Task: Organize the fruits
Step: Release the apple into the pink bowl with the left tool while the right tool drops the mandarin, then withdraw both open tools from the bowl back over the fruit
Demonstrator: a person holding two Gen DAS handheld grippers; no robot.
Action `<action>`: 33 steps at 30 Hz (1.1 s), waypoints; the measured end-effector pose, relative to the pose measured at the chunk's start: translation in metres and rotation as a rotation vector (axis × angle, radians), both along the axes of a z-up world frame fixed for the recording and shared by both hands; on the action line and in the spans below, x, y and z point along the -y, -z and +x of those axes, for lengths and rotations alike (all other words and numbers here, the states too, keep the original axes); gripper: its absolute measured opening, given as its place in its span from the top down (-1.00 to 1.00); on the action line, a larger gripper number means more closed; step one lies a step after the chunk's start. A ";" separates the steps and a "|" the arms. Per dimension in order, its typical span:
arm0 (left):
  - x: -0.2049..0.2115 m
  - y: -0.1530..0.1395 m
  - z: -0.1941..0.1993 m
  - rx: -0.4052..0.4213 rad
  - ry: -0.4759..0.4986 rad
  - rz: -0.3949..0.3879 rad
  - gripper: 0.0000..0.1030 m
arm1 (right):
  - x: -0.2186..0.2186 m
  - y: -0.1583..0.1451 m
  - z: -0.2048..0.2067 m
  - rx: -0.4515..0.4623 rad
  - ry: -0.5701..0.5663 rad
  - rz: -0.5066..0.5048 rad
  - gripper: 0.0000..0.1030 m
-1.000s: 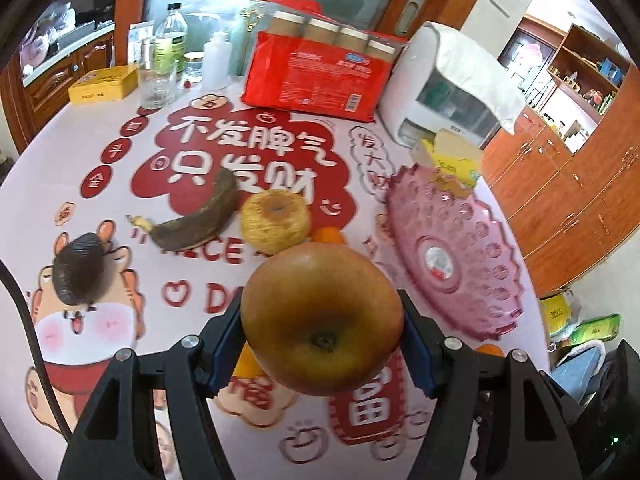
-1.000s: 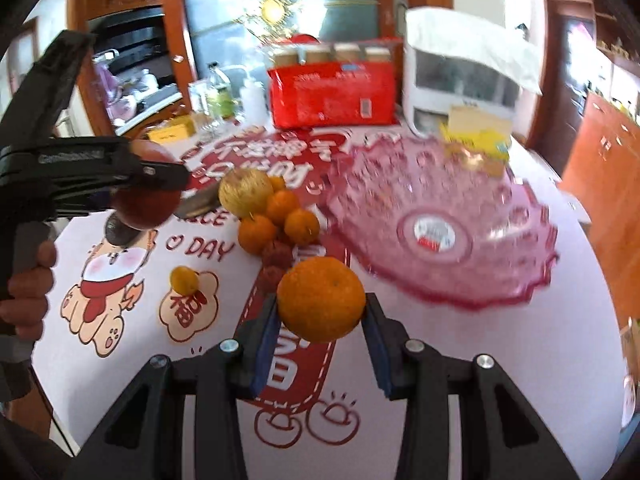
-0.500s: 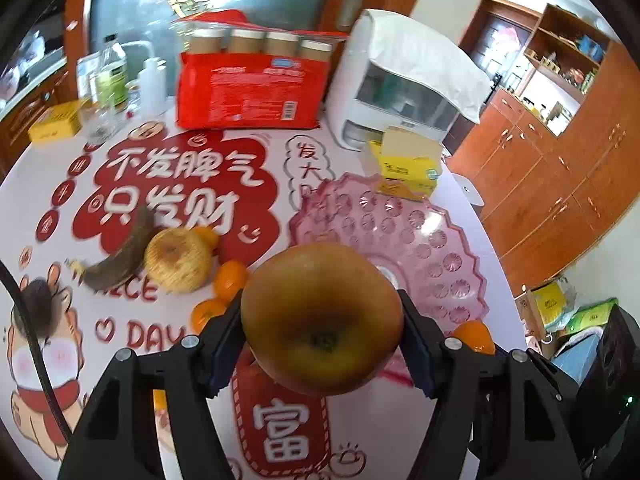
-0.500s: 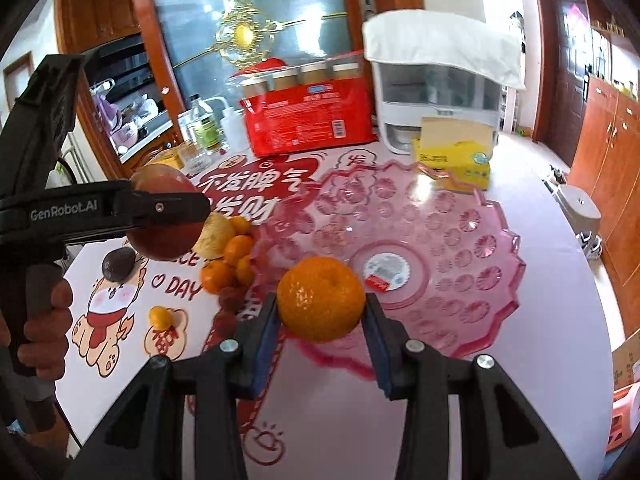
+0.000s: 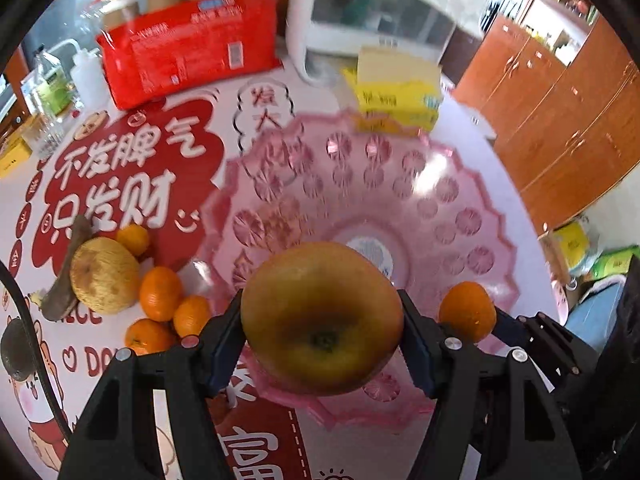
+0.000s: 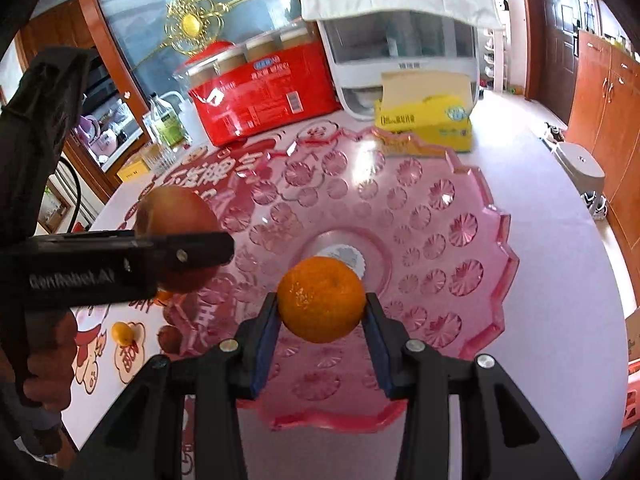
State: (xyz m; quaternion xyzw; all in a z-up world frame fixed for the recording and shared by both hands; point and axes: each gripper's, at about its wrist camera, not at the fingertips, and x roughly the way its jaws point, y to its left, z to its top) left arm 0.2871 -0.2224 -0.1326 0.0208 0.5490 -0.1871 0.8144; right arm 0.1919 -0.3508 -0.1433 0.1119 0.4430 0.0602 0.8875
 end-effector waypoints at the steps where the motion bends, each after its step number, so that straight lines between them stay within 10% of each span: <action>1: 0.003 0.005 0.001 -0.016 0.001 0.004 -0.31 | 0.001 0.003 0.001 -0.016 0.003 0.003 0.19; 17: 0.018 0.038 0.010 -0.074 0.013 0.041 -0.32 | 0.007 0.019 0.009 -0.112 0.025 0.013 0.18; 33: -0.019 -0.010 -0.006 0.046 -0.087 -0.064 -0.49 | 0.008 -0.002 -0.004 -0.084 0.045 0.048 -0.05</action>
